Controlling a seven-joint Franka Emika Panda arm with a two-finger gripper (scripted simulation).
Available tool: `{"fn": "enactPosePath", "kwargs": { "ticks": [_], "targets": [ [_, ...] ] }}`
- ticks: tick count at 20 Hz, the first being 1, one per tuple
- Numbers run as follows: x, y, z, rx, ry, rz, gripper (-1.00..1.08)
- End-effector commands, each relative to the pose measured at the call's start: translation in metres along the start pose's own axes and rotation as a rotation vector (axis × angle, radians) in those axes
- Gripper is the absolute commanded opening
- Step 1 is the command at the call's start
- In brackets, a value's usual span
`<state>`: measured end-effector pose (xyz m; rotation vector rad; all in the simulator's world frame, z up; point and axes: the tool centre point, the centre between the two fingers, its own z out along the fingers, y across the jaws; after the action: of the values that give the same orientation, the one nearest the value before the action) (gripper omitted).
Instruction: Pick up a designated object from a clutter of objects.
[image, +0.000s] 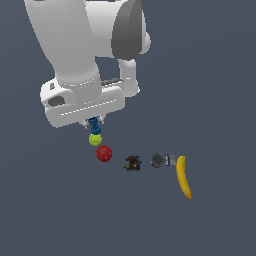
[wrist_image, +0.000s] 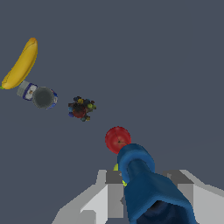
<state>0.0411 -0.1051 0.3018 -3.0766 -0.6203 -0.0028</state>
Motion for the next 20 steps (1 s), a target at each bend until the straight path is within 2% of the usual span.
{"fn": "enactPosePath", "kwargs": {
  "ticks": [1,12,20],
  "targets": [
    [-0.006,0.021,-0.022,0.000,-0.001,-0.001,-1.00],
    [-0.020,0.093,-0.092,-0.002,-0.002,0.000,-1.00],
    [-0.025,0.123,-0.120,-0.003,-0.002,0.000,-1.00]
  ]
}}
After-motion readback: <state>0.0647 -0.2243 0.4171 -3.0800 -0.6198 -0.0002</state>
